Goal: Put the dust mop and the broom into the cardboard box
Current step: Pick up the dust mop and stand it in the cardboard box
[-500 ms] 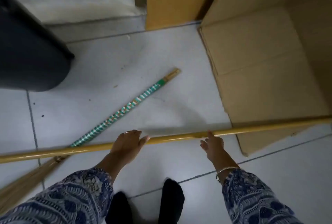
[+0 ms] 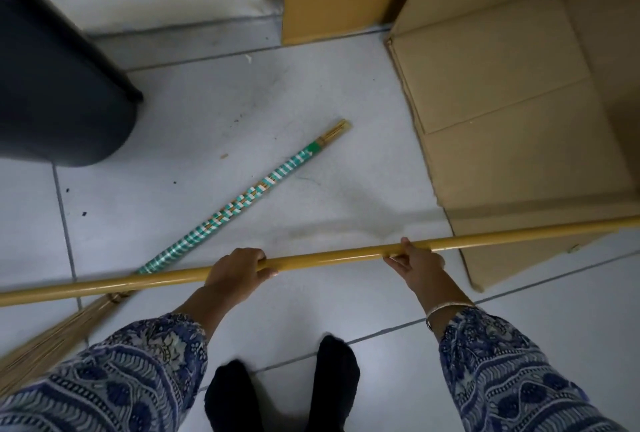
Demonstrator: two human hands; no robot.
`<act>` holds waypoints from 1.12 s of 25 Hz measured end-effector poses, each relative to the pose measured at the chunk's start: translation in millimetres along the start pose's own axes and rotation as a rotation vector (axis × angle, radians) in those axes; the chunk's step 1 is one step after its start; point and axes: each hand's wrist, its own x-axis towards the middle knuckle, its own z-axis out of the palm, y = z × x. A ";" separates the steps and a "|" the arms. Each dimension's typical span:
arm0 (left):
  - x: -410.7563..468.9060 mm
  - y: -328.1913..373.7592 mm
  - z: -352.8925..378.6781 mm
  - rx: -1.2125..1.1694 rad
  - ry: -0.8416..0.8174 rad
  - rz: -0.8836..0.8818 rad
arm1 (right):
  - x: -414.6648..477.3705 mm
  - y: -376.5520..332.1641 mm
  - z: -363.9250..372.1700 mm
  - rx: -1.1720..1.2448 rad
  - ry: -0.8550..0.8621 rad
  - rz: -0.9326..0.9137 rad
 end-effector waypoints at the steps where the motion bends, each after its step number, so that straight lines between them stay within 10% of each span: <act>1: -4.2 0.1 -3.0 0.008 0.011 -0.004 | -8.9 -1.3 -0.9 0.003 -0.001 -0.001; 28: -358.5 256.9 -388.6 -0.186 0.362 0.286 | -605.8 -327.9 -108.8 0.022 -0.502 -0.736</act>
